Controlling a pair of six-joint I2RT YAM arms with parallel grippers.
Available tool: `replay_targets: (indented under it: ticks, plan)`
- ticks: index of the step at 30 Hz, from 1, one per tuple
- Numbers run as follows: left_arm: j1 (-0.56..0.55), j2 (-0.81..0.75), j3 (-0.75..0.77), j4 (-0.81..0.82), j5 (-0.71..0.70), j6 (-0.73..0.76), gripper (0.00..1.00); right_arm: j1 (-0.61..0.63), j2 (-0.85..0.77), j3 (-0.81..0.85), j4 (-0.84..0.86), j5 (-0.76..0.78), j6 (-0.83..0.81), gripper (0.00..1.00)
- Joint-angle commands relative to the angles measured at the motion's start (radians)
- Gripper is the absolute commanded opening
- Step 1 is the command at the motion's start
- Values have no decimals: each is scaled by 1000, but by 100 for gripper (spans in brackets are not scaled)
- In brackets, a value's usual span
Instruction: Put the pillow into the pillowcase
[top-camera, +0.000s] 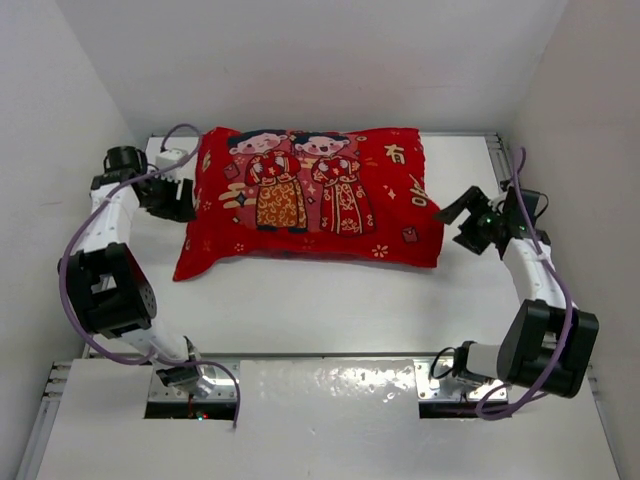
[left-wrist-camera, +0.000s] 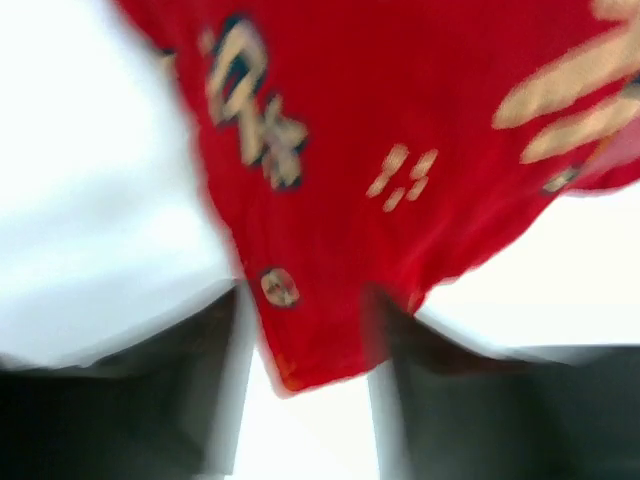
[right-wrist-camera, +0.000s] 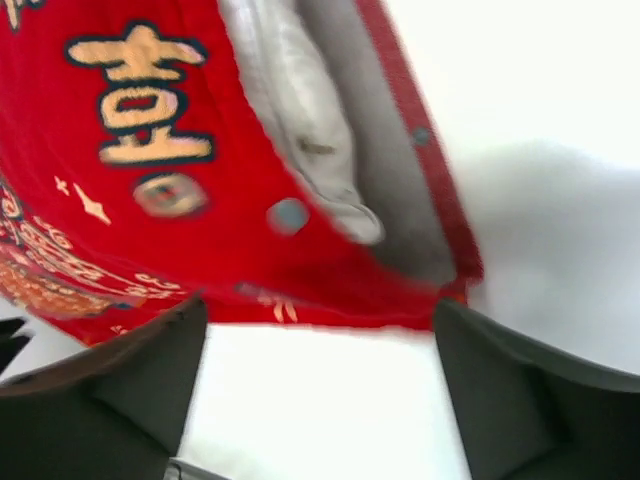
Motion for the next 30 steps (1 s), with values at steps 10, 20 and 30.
replay_targets:
  ticks: [10,20,30]
  plan:
    - [211,-170,364,-110,-85,-49,100,-72,-271,288,-502,295,-202,99]
    - [214,-235,416,-165,-63,-86,100,-72,-473,299,-651,583,-237,99]
    - [178,-233,465,-179,-38,-98,100,-72,-550,267,-660,633,-194,99]
